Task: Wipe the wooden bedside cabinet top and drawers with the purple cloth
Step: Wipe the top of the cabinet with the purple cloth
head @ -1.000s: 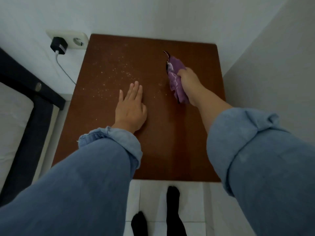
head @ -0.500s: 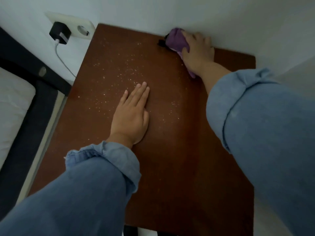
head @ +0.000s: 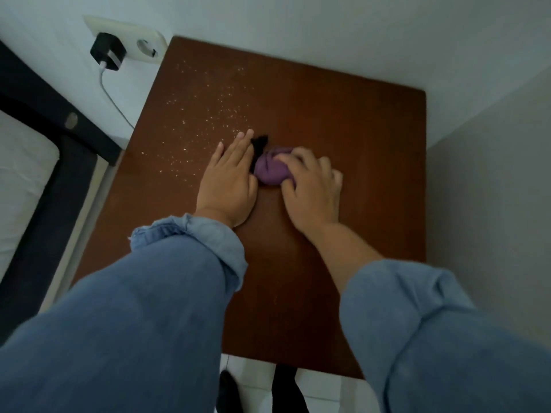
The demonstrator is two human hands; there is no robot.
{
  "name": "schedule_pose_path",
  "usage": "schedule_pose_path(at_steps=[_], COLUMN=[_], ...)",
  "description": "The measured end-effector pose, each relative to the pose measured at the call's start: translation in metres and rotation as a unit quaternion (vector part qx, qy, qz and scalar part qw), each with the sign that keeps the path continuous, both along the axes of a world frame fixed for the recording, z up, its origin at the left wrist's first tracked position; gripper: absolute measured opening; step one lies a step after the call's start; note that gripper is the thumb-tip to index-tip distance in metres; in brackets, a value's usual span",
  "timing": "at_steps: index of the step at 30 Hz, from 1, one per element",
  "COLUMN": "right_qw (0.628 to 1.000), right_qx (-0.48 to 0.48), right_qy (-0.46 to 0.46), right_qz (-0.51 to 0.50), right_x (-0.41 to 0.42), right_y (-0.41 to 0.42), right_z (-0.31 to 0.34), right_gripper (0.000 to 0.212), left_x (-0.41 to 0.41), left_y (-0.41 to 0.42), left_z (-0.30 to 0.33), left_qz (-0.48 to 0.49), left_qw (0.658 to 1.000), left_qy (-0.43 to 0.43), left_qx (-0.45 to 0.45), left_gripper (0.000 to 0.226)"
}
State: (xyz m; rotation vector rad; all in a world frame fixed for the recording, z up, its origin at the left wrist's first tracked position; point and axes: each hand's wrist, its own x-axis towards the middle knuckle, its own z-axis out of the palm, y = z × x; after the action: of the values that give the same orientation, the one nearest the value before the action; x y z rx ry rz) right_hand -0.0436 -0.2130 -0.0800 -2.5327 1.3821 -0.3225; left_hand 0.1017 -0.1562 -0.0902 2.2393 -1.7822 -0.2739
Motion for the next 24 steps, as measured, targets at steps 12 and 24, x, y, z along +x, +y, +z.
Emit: schedule_pose_path(at_steps=[12,24], right_qw=[0.997,0.996], right_qx=[0.068,0.069], right_qy=[0.019,0.038], right_qz=[-0.024,-0.038], right_x=[-0.012,-0.009], right_y=[0.045,0.05], right_z=[0.001,0.001], right_gripper=[0.041,0.042], left_x=[-0.017,-0.023], left_y=[0.092,0.181], left_z=[0.015,-0.003], left_qz=[-0.008,-0.037], left_qw=[0.999,0.999], left_qy=[-0.014,-0.003], left_qx=[0.03,-0.005], left_gripper=[0.061,0.063])
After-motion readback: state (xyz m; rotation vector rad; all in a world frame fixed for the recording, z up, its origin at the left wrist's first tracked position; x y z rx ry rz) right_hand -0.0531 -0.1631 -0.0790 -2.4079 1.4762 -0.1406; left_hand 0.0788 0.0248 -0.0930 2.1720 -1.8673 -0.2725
